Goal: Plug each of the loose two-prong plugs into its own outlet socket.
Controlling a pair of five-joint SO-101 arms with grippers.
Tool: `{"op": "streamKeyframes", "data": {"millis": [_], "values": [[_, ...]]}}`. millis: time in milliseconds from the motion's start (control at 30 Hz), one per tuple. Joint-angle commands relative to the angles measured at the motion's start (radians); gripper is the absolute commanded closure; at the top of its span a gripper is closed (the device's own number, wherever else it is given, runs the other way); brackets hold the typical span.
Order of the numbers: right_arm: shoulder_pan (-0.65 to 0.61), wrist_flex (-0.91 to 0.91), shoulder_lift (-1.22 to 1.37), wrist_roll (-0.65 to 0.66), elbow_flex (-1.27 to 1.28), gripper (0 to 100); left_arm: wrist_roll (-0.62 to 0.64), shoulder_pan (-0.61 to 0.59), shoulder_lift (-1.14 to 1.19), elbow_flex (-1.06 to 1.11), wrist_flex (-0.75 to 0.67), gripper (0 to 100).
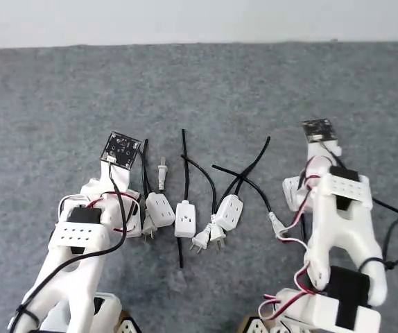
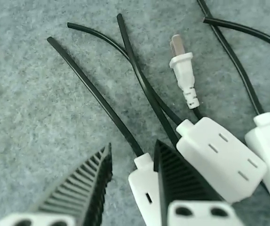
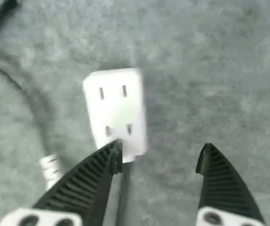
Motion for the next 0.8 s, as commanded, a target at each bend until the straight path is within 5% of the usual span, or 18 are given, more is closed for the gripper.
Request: {"op": "streamKeyframes", "data": {"millis": [0,267,767], "values": [[-0.140,0.113,-0.051,0.015,-0.008,73.9,0.005,0.000,0.000,-0.007,-0.044,86],[-0.341,0.219,-0.042,0.014,-0.005,73.9,0.005,-0.003,0.000,-0.007,-0.044,86],[-0.331,0.295,-0.059,0.023,0.003,74.0,0.005,-0.005,0.000,-0.007,-0.046,86]]}}
